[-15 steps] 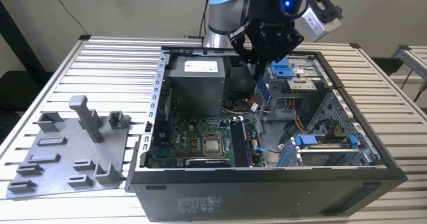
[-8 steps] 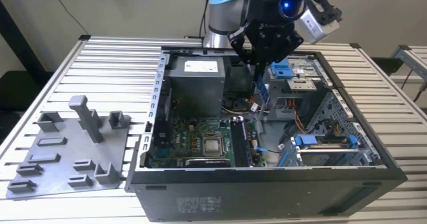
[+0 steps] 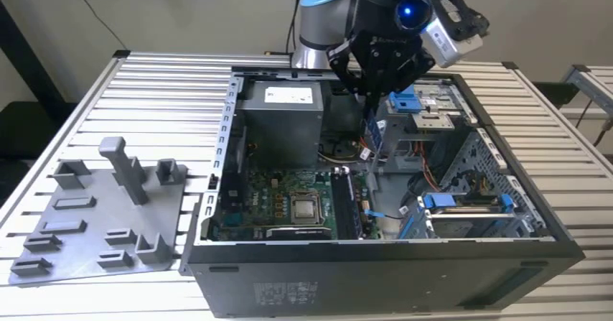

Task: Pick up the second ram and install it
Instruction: 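Insert the second ram into the second slot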

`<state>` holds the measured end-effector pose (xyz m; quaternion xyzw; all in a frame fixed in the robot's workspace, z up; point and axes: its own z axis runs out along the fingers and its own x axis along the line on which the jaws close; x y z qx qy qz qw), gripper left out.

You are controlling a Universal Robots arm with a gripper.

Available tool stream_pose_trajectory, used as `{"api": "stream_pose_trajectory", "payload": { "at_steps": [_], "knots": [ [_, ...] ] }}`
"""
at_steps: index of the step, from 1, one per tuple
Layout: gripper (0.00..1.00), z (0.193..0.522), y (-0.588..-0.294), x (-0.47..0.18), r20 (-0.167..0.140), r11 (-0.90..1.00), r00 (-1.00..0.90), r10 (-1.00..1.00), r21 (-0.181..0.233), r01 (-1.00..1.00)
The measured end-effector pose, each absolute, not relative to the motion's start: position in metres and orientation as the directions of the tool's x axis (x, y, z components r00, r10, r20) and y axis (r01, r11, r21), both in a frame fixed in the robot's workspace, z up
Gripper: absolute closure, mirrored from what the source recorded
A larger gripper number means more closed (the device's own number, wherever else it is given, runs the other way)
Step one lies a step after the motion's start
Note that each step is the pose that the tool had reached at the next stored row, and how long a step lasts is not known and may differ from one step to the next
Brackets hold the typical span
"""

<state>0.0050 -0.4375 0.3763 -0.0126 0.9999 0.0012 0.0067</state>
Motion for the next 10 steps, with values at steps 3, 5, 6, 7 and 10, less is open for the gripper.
{"api": "stream_pose_trajectory", "payload": {
  "at_steps": [3, 5, 6, 7, 10],
  "knots": [
    [0.86, 0.3746, -0.4375, 0.005, -0.013, 1.0, -0.999, 0.029, 0.002, 0.029],
    [0.86, 0.3736, -0.4375, 0.005, -0.013, 0.998, -0.998, 0.063, 0.002, 0.063],
    [0.86, 0.3732, -0.4375, 0.005, -0.013, 0.997, -0.997, 0.073, 0.002, 0.073],
    [0.86, 0.3728, -0.4375, 0.0054, -0.012, 0.997, -0.997, 0.077, 0.002, 0.077],
    [0.86, 0.3712, -0.4375, 0.0089, -0.002, 0.997, -0.997, 0.077, 0.002, 0.077]
  ]
}}
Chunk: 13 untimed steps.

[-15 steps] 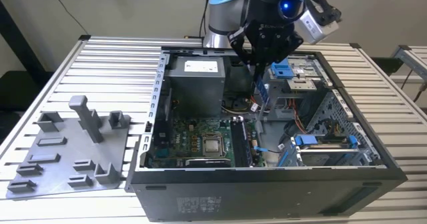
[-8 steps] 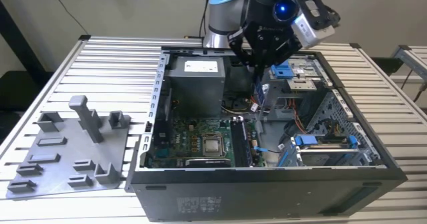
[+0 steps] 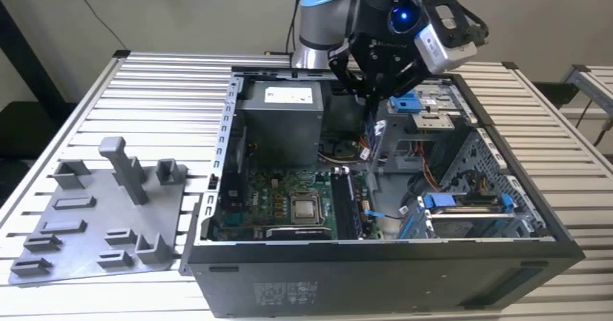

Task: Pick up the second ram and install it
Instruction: 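Insert the second ram into the second slot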

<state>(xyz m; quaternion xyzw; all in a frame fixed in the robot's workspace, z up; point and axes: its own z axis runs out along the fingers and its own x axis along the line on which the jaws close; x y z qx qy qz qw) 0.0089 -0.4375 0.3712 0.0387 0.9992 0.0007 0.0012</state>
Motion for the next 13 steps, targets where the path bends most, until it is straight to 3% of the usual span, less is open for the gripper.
{"api": "stream_pose_trajectory", "payload": {
  "at_steps": [13],
  "knots": [
    [0.86, 0.357, -0.438, 0.013, 0.007, 0.999, -0.999, 0.046, 0.0, 0.046]
  ]
}}
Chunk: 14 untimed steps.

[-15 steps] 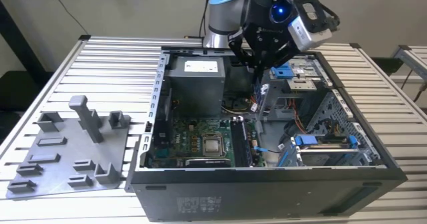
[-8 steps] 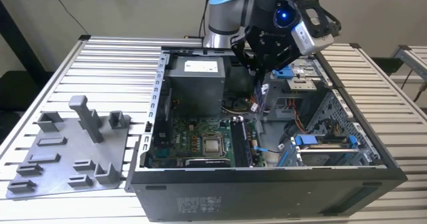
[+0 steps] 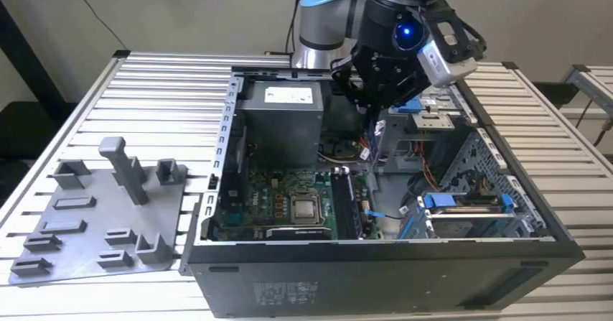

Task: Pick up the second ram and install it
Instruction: 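Insert the second ram into the second slot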

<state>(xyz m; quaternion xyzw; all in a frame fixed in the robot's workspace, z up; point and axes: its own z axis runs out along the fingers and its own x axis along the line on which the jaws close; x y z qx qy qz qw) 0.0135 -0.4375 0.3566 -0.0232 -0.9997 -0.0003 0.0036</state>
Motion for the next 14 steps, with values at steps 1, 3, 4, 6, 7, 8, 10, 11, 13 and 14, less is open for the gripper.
{"api": "stream_pose_trajectory", "payload": {
  "at_steps": [1, 3, 4, 6, 7, 8, 10, 11, 13, 14],
  "knots": [
    [0.86, 0.3566, -0.4375, 0.0135, 0.007, 0.999, -0.999, 0.046, 0.0, 0.046],
    [0.86, 0.3565, -0.4375, 0.0135, 0.007, 0.999, -0.999, 0.046, 0.001, 0.046],
    [0.86, 0.3564, -0.4375, 0.0135, 0.007, 0.999, -0.999, 0.046, 0.001, 0.046],
    [0.86, 0.3561, -0.4375, 0.0135, 0.007, 0.999, -0.999, 0.046, 0.001, 0.046],
    [0.86, 0.3556, -0.4375, 0.0135, 0.007, 0.999, -0.999, 0.046, 0.001, 0.046],
    [0.86, 0.355, -0.4375, 0.0135, 0.007, 0.999, -0.999, 0.046, 0.001, 0.046],
    [0.86, 0.3529, -0.4375, 0.0135, 0.007, 0.999, -0.999, 0.046, 0.001, 0.046],
    [0.86, 0.3517, -0.4375, 0.0135, 0.007, 0.999, -0.999, 0.046, 0.001, 0.046],
    [0.86, 0.3493, -0.4375, 0.0135, 0.007, 0.999, -0.999, 0.046, 0.001, 0.046],
    [0.86, 0.3482, -0.4375, 0.0135, 0.007, 0.999, -0.999, 0.046, 0.001, 0.046]
  ]
}}
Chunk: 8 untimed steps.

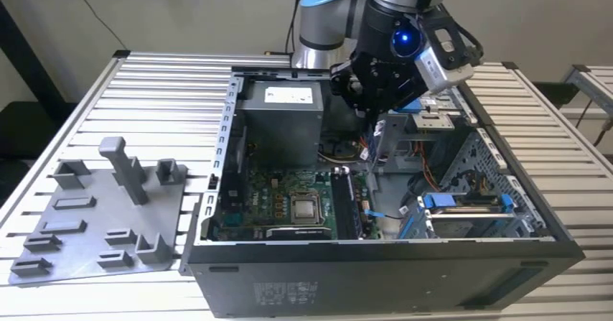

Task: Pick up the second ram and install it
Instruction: 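Insert the second ram into the second slot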

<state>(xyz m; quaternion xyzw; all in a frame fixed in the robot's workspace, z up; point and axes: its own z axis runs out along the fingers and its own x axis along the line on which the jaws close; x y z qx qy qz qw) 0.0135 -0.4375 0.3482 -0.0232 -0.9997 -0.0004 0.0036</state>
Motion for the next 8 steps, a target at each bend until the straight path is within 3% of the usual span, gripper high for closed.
{"api": "stream_pose_trajectory", "payload": {
  "at_steps": [8],
  "knots": [
    [0.86, 0.337, -0.438, 0.013, 0.007, 0.999, -0.999, 0.046, 0.001, 0.046]
  ]
}}
